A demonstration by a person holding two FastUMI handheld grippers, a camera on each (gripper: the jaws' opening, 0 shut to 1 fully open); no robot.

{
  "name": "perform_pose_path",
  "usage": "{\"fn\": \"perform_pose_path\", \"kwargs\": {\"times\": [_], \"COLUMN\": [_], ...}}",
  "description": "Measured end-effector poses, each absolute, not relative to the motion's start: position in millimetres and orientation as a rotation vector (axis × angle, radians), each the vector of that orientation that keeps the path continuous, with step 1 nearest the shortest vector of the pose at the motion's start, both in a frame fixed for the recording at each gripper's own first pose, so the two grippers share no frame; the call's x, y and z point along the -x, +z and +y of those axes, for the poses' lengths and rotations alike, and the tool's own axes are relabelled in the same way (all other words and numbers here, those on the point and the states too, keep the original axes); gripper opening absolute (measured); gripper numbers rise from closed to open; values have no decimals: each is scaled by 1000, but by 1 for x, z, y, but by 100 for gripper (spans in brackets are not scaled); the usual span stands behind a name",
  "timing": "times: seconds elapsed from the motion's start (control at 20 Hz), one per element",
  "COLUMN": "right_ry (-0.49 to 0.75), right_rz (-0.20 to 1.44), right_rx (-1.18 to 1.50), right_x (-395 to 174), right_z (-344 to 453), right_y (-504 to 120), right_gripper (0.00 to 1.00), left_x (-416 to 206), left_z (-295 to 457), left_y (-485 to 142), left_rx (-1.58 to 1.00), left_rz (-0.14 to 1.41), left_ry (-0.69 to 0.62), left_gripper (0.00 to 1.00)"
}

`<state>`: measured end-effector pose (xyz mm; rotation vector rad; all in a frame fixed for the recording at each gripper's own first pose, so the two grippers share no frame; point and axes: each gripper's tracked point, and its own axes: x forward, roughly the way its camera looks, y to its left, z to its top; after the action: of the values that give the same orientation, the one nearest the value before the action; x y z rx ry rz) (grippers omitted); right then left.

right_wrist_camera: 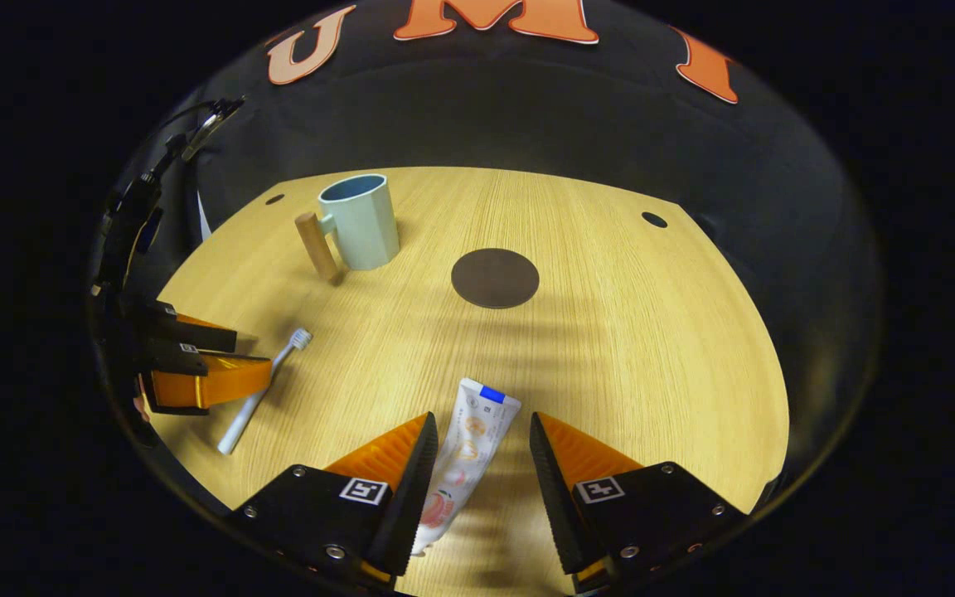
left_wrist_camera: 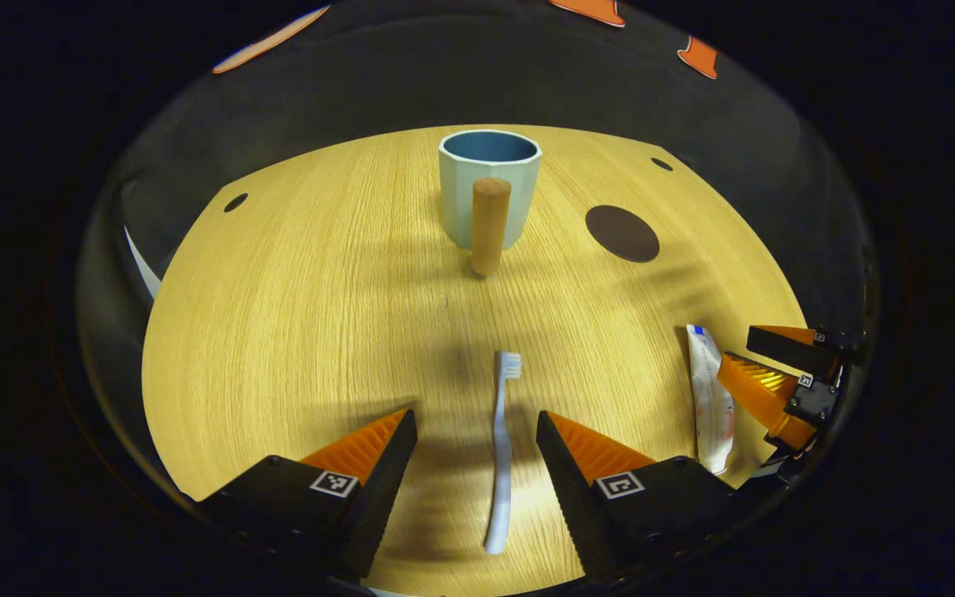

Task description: Put the toothbrush and toothpaste on the desktop into the cup, then pick up the cup and place it on the coaster on the desktop.

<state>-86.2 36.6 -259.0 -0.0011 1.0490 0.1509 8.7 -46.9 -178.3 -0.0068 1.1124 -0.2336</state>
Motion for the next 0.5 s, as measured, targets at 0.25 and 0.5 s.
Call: {"fn": "perform_pose_path", "kwargs": {"times": [0.25,0.5], "right_ry": [177,209], "right_rz": [1117,1186], "right_rx": [12,28], "right_x": [97,111], "right_z": [40,46], "right_y": [-269,-281], "right_gripper": [67,68], "left_x": [-15,-25], "left_z": [-59,-75], "left_y": [-189,-192], "left_rx": [-10,-37], "left_rz": [1201,1252], "left_ry": [-230,-208], "left_gripper": [76,59]}}
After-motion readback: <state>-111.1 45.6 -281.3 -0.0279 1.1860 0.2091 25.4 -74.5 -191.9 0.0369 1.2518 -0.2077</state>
